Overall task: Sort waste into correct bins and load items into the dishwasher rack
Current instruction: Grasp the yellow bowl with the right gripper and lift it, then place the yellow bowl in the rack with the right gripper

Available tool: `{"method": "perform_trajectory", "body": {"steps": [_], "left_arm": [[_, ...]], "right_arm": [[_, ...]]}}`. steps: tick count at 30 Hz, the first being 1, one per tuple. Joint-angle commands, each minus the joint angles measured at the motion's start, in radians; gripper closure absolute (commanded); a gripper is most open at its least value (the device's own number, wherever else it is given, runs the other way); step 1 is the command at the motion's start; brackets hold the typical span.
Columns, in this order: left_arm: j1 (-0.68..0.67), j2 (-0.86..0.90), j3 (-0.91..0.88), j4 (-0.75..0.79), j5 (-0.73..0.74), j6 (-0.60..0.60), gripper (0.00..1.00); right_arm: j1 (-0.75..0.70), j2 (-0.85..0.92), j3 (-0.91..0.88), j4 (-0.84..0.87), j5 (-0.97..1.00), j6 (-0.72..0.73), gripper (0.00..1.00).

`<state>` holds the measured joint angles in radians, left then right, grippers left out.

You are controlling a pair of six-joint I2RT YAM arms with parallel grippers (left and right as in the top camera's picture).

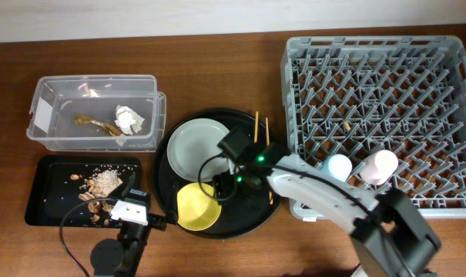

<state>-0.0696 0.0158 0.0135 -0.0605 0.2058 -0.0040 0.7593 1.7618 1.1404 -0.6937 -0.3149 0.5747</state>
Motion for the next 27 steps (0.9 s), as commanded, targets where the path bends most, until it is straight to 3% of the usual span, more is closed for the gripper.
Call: {"method": "perform_trajectory", "body": {"steps": [1, 3, 4, 5, 6, 8, 12, 18, 22, 27], "left_arm": [[0.007, -0.002, -0.003, -0.004, 0.008, -0.006, 0.01], [0.007, -0.002, -0.003, -0.004, 0.008, -0.006, 0.01], [0.007, -0.002, -0.003, -0.004, 0.008, -0.006, 0.01], [0.007, -0.002, -0.003, -0.004, 0.008, -0.006, 0.00], [0.007, -0.002, -0.003, -0.004, 0.008, -0.006, 0.01], [0.007, -0.002, -0.003, -0.004, 0.008, -0.006, 0.01], [0.007, -0.002, -0.003, -0.004, 0.008, -0.006, 0.01], [0.007, -0.002, -0.003, -0.004, 0.008, -0.006, 0.01], [0.007, -0.002, -0.003, -0.004, 0.008, -0.006, 0.01], [0.007, -0.002, -0.003, -0.004, 0.008, -0.006, 0.01]], "right_arm": [[0.075, 0.082, -0.008, 0.031, -0.025, 0.011, 0.43], [0.085, 0.106, -0.008, 0.028, 0.063, 0.063, 0.74], [0.075, 0.107, -0.007, 0.023, 0.098, 0.083, 0.84], [0.059, 0.099, -0.004, 0.017, 0.100, 0.085, 0.93], [0.023, 0.071, 0.010, -0.014, 0.108, 0.085, 0.96], [-0.016, 0.022, 0.029, -0.064, 0.146, 0.079, 0.96], [-0.099, -0.180, 0.106, -0.185, 0.302, -0.074, 0.96], [-0.272, -0.447, 0.145, -0.261, 0.908, -0.089, 0.96], [-0.474, -0.431, 0.144, -0.244, 1.175, -0.089, 0.96], [-0.670, -0.298, 0.144, -0.123, 1.248, -0.116, 0.96]]}}
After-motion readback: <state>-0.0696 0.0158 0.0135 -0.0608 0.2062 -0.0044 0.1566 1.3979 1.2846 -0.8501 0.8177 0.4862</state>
